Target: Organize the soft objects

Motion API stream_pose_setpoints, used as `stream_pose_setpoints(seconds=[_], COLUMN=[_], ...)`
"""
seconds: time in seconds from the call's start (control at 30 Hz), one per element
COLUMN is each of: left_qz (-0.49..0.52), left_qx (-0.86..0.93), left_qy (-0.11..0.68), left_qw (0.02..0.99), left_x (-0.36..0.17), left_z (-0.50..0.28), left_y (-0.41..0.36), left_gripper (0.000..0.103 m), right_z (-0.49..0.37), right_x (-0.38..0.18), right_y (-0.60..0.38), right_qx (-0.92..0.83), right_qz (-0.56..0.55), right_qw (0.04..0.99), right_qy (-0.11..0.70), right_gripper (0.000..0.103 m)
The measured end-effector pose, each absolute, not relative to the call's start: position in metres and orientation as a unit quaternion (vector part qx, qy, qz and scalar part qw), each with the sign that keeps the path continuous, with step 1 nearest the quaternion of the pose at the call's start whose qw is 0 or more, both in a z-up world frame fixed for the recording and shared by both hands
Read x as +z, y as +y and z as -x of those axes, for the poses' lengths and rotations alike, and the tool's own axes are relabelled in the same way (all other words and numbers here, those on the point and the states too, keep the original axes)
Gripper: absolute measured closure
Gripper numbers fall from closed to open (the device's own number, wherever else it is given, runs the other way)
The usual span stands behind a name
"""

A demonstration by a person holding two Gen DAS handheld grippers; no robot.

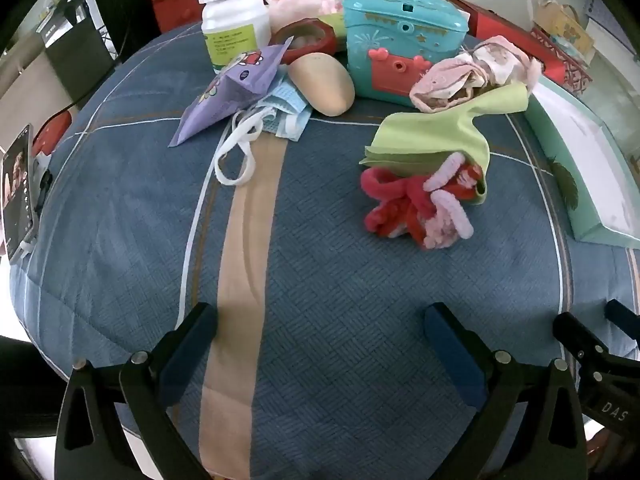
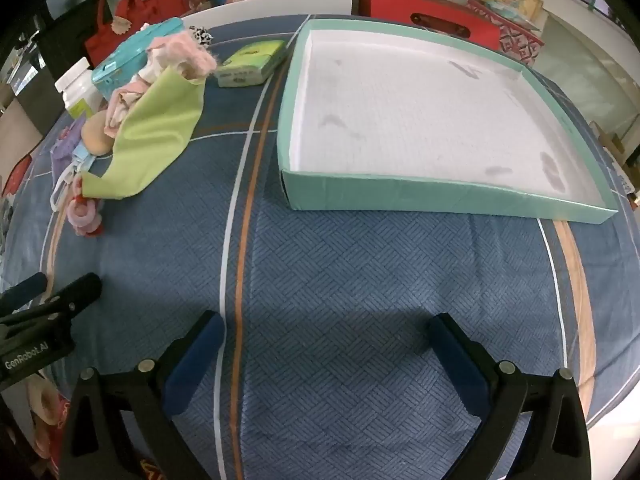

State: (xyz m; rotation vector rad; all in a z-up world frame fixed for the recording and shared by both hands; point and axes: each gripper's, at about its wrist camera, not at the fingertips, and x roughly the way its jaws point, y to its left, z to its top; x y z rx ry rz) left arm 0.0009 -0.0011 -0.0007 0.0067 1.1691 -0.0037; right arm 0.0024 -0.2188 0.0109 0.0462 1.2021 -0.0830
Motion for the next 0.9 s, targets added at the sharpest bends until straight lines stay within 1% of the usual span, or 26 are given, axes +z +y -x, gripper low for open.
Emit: stream_pose_setpoints(seconds=[0.3,0.9], left_qz=[-0.005,-0.001], left_qx=[-0.003,-0.001], left_qy=[0.553,0.548], left_qw=[0.833,0.836], left_x=[0.0019,-0.002], left_z=[-0.0046,-0.002], left_y=[-0.0101,-0.0017], left_gripper=[0.0,0.0], right_z=[-0.0028,-0.0026], right_x=[0.011,0.0111], right_y=[-0.2191,-0.2192], right_qx=[-0.038,-0.038], right_qz=[-0.023,-0.023], right_qw=[0.824,0.824], right_qy=[0.565,0.565], right_gripper=[0.0,0.0])
